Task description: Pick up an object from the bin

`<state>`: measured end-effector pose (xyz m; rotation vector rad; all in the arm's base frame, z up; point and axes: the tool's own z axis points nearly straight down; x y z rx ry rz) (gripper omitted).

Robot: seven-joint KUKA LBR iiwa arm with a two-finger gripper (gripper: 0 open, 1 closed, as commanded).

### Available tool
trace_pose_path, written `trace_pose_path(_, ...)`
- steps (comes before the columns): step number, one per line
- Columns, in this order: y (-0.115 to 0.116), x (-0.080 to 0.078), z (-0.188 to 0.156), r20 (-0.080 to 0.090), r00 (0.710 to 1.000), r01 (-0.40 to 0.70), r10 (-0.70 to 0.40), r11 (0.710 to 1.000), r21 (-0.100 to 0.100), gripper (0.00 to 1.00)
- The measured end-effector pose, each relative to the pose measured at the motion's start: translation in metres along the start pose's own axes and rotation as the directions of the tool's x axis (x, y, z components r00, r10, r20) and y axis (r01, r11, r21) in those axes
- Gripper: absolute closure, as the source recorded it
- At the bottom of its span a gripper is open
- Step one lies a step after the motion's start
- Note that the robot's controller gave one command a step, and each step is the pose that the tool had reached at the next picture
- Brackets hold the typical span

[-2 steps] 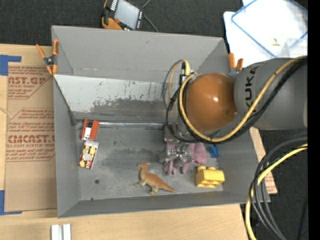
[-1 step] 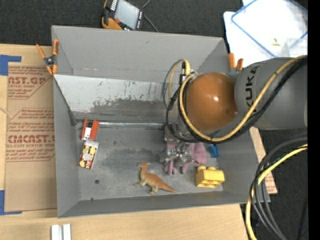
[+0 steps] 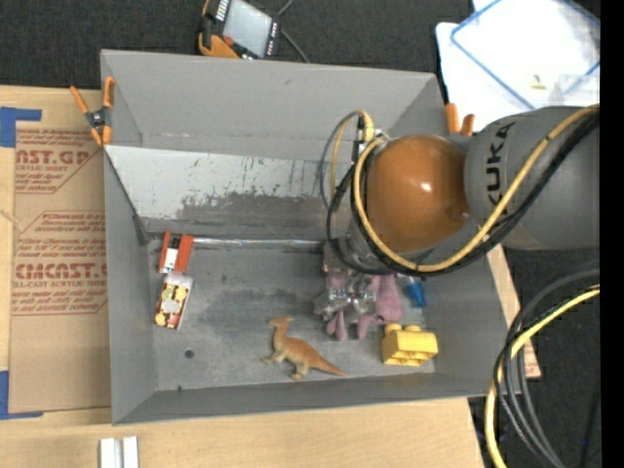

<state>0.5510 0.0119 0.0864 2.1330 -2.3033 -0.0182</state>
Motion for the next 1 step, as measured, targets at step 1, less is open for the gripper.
trace_pose_path(1,-0.0009,-0.0014,-0.0201,0.002,1.000,-0.001,0.001,1.000,0.004,1.00)
